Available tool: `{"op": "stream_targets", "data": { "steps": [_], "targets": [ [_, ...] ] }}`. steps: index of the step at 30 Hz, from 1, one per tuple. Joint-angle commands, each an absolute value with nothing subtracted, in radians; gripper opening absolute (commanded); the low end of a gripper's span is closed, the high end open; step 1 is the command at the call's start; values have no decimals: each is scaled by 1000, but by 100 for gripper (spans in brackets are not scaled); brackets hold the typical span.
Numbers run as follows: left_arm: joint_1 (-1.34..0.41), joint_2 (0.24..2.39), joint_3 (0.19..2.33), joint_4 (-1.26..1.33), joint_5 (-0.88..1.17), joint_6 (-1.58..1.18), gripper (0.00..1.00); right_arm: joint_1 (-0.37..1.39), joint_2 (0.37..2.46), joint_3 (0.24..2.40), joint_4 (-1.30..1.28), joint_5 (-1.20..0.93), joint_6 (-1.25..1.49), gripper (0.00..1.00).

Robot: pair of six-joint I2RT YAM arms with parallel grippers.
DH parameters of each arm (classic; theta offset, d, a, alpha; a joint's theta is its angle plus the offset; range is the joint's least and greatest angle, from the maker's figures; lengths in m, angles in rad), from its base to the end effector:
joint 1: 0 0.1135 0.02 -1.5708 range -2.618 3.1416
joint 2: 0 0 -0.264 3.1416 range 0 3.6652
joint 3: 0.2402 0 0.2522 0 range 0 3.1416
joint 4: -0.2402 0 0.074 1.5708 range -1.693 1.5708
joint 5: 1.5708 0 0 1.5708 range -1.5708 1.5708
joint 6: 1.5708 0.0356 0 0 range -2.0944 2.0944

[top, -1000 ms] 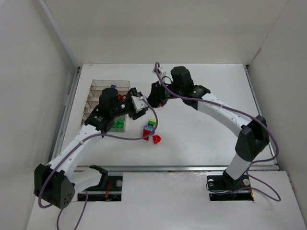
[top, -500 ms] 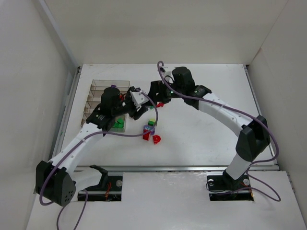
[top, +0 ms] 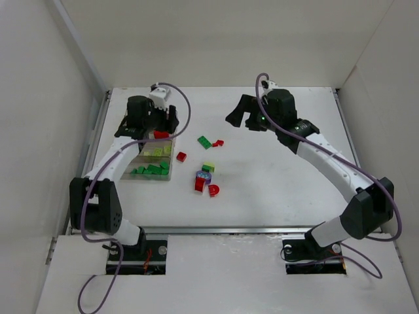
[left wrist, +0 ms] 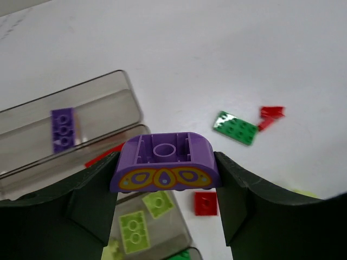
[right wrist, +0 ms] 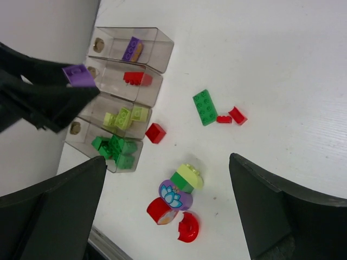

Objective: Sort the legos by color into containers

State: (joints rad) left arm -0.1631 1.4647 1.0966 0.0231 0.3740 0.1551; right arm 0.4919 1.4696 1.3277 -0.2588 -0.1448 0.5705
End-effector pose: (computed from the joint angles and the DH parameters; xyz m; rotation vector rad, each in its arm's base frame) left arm 0.3363 -0.0685 0.3076 0.5480 1.8270 -0.3631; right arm 0.3016 0.1674 0.3583 -0.0179 2.0635 0.8205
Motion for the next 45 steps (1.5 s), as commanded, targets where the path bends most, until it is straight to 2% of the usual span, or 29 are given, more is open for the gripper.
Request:
{"op": "stream_targets", "data": {
  "steps": [1, 11, 20, 22, 23, 24, 27, 33, 35, 37, 43, 45],
  "targets": [
    [-104, 1514, 1141, 132, 304, 95, 4, 488, 1483, 1364, -284, -101, 545, 100],
    [-32, 1716, 1213, 225, 233, 204, 7, 469, 1594, 1476, -293, -61, 517, 100],
    [8, 1871, 1360, 225, 224, 186, 16, 469, 1733, 1569, -341, -141, 506, 100],
    [17, 1881, 1379, 195, 235, 186, 22, 469, 1747, 1582, -370, -141, 506, 100],
    [17, 1893, 1379, 183, 251, 195, 29, 469, 1758, 1594, -379, -141, 506, 100],
    [17, 1902, 1388, 183, 262, 195, 45, 469, 1758, 1603, -388, -141, 497, 100],
    [26, 1902, 1361, 169, 311, 195, 54, 469, 1758, 1603, -409, -130, 486, 100],
    [26, 1858, 1304, 169, 334, 195, 56, 469, 1738, 1582, -430, -121, 477, 100],
    [26, 1858, 1304, 169, 334, 206, 60, 469, 1726, 1568, -419, -121, 477, 100],
    [26, 1858, 1304, 169, 334, 206, 69, 469, 1715, 1555, -419, -121, 477, 100],
    [26, 1833, 1318, 155, 344, 215, 78, 469, 1683, 1537, -408, -121, 477, 100],
    [26, 1815, 1318, 146, 344, 225, 78, 469, 1683, 1526, -408, -121, 468, 100]
  ]
}}
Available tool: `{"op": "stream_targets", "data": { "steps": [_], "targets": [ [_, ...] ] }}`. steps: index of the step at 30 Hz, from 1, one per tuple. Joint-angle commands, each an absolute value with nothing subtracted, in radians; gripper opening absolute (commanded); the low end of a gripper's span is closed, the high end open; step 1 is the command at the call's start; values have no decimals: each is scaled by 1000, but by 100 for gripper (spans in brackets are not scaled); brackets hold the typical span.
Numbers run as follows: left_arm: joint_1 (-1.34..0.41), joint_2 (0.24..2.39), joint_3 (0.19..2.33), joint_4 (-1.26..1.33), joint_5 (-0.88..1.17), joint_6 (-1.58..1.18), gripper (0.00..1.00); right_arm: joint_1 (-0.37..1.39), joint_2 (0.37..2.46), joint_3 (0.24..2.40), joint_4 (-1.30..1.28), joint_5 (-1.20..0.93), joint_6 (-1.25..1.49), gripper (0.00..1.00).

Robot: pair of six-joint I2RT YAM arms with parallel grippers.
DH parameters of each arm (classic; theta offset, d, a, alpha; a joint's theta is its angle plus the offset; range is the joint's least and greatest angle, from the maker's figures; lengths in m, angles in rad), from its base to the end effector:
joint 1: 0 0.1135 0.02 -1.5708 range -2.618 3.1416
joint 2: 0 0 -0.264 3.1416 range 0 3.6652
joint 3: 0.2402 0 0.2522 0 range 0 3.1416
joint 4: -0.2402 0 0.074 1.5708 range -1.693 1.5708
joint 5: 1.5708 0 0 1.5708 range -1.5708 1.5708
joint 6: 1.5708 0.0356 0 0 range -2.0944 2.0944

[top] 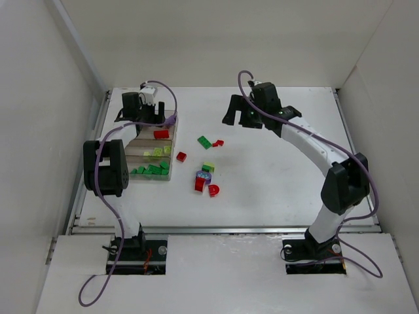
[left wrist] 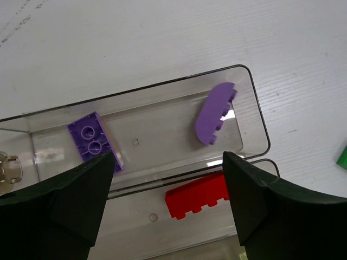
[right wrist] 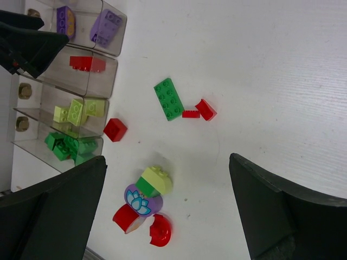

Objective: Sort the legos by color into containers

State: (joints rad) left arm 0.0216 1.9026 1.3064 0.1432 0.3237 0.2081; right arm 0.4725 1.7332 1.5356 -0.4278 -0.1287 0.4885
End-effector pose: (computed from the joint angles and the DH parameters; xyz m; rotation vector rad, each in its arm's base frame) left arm 0.4394 -0.0018 0.2280 0.3882 1.9652 -0.1804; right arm 0.3570 0.1876 0.3208 -0.0567 2.2732 0.6670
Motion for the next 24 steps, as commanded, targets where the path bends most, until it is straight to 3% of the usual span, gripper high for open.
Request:
{"op": "stream_targets", "data": {
  "steps": [1, 6, 17, 24],
  "targets": [
    [26, 1815, 1318, 146, 344, 225, 78, 469, 1683, 1526, -408, -121, 468, 100],
    [26, 1735, 1342, 106, 353, 225, 79, 498, 1727, 1551, -408, -121, 419, 100],
    [8, 1536, 1240, -49, 319, 261, 78, 618, 2225, 2102, -612, -28, 193, 100],
    [8, 1451, 1135, -71, 298, 261, 78, 696, 2439, 2279, -679, 34, 68, 100]
  ]
}}
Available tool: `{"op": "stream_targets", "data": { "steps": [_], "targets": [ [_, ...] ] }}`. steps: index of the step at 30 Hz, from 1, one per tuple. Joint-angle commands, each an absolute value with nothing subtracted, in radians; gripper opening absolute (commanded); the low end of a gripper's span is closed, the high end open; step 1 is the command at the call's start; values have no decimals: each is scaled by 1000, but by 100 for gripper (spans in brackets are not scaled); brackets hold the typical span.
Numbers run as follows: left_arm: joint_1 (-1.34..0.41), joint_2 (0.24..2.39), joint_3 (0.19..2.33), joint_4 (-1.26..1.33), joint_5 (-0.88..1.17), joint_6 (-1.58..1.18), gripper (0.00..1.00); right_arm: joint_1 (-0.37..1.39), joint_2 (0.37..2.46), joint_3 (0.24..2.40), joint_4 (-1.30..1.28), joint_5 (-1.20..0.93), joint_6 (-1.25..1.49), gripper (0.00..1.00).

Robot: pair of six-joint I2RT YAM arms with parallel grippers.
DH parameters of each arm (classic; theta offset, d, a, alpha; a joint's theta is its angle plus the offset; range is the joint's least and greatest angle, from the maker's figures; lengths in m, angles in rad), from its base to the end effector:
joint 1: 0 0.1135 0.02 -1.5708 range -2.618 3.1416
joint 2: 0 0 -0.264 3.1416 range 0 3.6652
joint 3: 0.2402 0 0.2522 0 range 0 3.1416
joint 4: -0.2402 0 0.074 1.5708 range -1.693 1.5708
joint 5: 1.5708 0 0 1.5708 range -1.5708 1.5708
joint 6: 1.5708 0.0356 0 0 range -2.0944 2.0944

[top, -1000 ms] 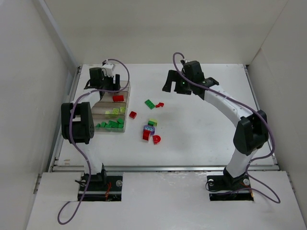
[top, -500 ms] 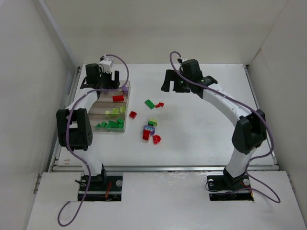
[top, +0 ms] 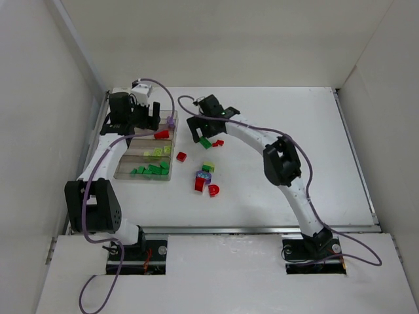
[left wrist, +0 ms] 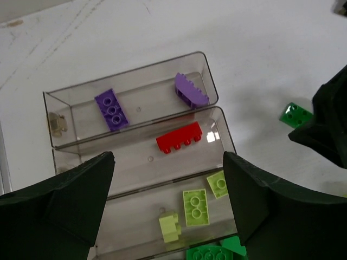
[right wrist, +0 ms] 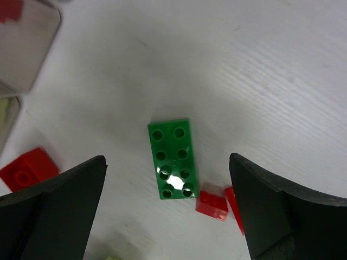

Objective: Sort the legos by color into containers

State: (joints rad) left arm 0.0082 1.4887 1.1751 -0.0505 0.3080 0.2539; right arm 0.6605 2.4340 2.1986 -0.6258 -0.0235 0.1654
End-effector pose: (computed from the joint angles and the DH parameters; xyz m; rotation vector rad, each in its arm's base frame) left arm 0.3508 -0.0079 0.3197 0.4364 1.8686 -0.1218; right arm 0.4293 0.3345 0.2032 -0.6161 2.3941 0.3941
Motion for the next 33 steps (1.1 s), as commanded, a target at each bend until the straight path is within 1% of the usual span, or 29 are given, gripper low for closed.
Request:
{"op": "stream_targets", "data": {
  "steps": [1, 7, 9, 11, 12, 13, 15, 16, 20, 21, 26, 28, 31, 33],
  "targets": [
    [8, 1442, 1135, -60, 298, 261, 78, 707, 2460, 2279, -693, 46, 42, 100],
    [8, 1433, 1124, -51, 302, 236, 78, 739, 2480, 2255, -736, 156, 41, 98],
    [8, 1433, 1124, -40, 313, 226, 78, 739, 2490, 2246, -736, 170, 41, 95],
    [8, 1433, 1124, -31, 324, 225, 78, 739, 2511, 2246, -746, 151, 32, 84],
    [8, 1433, 1124, -31, 324, 215, 78, 739, 2511, 2246, -746, 132, 32, 76],
    [8, 1433, 1124, -22, 324, 215, 78, 739, 2511, 2234, -746, 105, 32, 60],
    [8, 1433, 1124, -21, 324, 215, 78, 739, 2511, 2223, -746, 92, 32, 46],
    [8, 1433, 1124, -21, 334, 215, 78, 739, 2511, 2223, -746, 92, 32, 32],
    [8, 1433, 1124, -46, 379, 248, 77, 739, 2511, 2223, -736, 92, 32, 10],
    [-3, 1424, 1124, -57, 402, 293, 76, 739, 2511, 2223, -736, 81, 41, 0],
    [-38, 1424, 1115, -165, 583, 495, 76, 739, 2416, 2191, -669, 51, 51, 0],
    [-47, 1414, 1115, -208, 613, 543, 76, 727, 2376, 2177, -658, 20, 60, 0],
    [-48, 1414, 1124, -265, 678, 643, 76, 695, 2274, 2135, -620, -24, 86, 0],
    [-48, 1414, 1138, -288, 713, 690, 76, 674, 2166, 2062, -574, -66, 109, 0]
  ]
}}
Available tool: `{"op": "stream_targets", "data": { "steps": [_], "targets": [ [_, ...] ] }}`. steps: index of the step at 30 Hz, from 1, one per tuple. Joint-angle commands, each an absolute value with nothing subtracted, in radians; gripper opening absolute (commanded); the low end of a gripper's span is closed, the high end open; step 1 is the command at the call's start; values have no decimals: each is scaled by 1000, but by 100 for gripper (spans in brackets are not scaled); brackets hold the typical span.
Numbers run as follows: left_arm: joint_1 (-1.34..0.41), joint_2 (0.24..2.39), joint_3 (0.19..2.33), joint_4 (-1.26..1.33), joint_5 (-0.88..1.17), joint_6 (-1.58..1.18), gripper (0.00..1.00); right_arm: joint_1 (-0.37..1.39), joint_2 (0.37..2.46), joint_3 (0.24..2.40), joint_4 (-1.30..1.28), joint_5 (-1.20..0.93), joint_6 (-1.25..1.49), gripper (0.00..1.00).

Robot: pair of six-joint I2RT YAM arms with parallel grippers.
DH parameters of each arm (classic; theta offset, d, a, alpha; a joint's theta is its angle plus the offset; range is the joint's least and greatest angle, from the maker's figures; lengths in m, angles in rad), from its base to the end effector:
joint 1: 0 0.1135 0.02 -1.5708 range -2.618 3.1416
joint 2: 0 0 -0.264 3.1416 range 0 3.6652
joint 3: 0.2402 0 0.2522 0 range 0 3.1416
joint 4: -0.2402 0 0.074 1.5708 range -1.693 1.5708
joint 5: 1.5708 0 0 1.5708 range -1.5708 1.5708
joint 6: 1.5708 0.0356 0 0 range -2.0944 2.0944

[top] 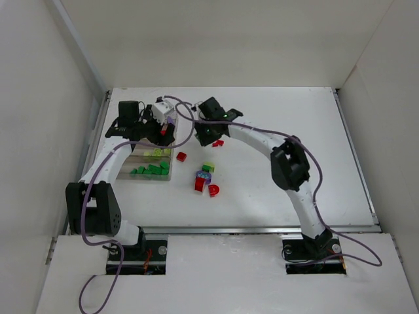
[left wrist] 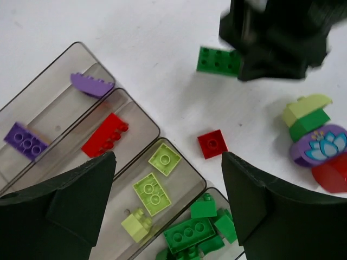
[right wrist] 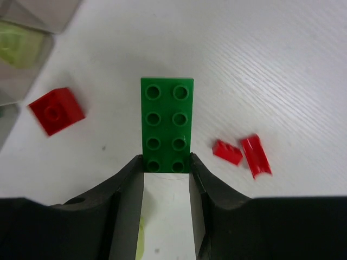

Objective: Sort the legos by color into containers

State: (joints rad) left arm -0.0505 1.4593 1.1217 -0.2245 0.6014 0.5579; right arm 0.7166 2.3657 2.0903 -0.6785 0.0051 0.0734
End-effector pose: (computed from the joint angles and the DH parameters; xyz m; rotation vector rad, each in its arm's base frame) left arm 0.3276 -0.0367 0.2963 0.9312 1.8164 -0.3252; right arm 0.3952 0.3440 0.2001 -0.8051 2.4230 0.3070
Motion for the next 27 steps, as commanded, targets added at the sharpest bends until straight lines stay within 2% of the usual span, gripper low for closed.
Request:
{"op": "stream_targets", "data": {
  "steps": [1, 5, 8, 10, 13, 15, 18, 23, 27],
  "targets": [
    [-48, 1414, 1138, -310, 728, 740, 76, 651, 2127, 2027, -552, -121, 109, 0],
    [-48, 1402, 1193, -396, 872, 941, 76, 612, 1944, 1849, -485, -292, 45, 0],
    [-48, 1359, 1193, -396, 1001, 1093, 76, 612, 1865, 1798, -554, -395, -27, 0],
    [-57, 1326, 1151, -396, 1046, 1357, 76, 612, 1844, 1789, -628, -432, -37, 0],
    [-80, 1250, 1088, -255, 1025, 1491, 76, 612, 1815, 1767, -673, -500, -37, 0],
    [-106, 1191, 1048, -63, 976, 1512, 76, 626, 1790, 1753, -673, -486, 15, 0],
    [-170, 1163, 999, 27, 921, 1665, 76, 641, 1767, 1740, -673, -477, 55, 0],
    [-276, 1161, 1029, -194, 878, 1876, 76, 689, 1735, 1729, -652, -477, 93, 0],
    [-331, 1161, 999, -216, 812, 1937, 76, 698, 1726, 1718, -641, -497, 104, 0]
  ]
}}
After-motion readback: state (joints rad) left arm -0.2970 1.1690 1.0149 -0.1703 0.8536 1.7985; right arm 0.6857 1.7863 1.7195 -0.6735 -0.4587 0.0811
